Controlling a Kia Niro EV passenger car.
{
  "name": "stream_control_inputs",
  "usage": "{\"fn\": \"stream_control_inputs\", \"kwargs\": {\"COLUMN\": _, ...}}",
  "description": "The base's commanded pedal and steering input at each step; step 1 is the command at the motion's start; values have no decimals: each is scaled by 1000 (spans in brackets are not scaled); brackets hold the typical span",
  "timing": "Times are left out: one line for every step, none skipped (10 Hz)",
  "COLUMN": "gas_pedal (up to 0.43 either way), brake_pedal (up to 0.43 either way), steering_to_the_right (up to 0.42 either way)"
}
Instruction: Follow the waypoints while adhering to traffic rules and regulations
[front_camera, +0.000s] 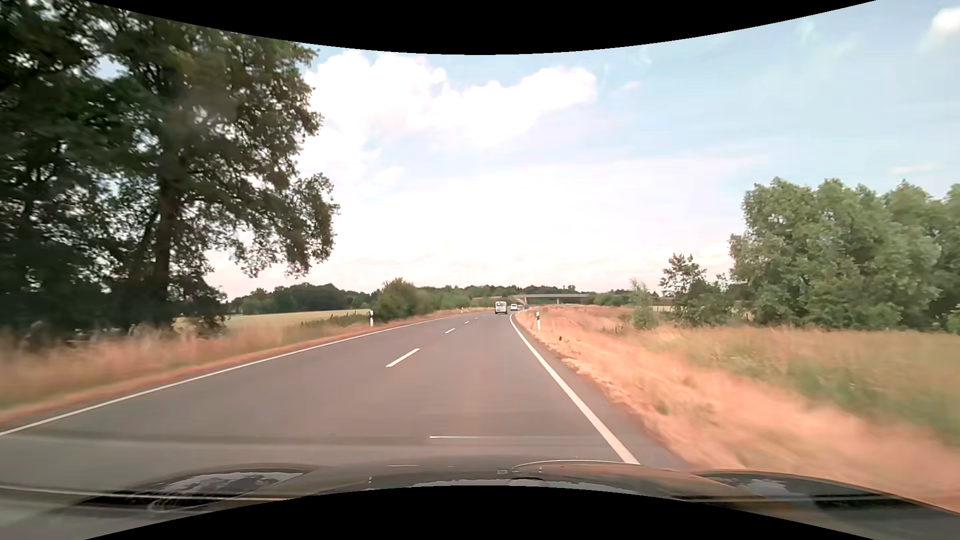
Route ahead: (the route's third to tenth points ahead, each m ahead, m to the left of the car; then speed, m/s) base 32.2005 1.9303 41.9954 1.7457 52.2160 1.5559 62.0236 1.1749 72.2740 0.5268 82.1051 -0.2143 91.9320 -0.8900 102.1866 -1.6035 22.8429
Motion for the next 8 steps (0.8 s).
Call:
{"fn": "stream_control_inputs", "kwargs": {"gas_pedal": 197, "brake_pedal": 0, "steering_to_the_right": 3}}
{"fn": "stream_control_inputs", "kwargs": {"gas_pedal": 197, "brake_pedal": 0, "steering_to_the_right": 3}}
{"fn": "stream_control_inputs", "kwargs": {"gas_pedal": 197, "brake_pedal": 0, "steering_to_the_right": 3}}
{"fn": "stream_control_inputs", "kwargs": {"gas_pedal": 197, "brake_pedal": 0, "steering_to_the_right": 3}}
{"fn": "stream_control_inputs", "kwargs": {"gas_pedal": 197, "brake_pedal": 0, "steering_to_the_right": 3}}
{"fn": "stream_control_inputs", "kwargs": {"gas_pedal": 197, "brake_pedal": 0, "steering_to_the_right": 3}}
{"fn": "stream_control_inputs", "kwargs": {"gas_pedal": 197, "brake_pedal": 0, "steering_to_the_right": 3}}
{"fn": "stream_control_inputs", "kwargs": {"gas_pedal": 197, "brake_pedal": 0, "steering_to_the_right": 3}}
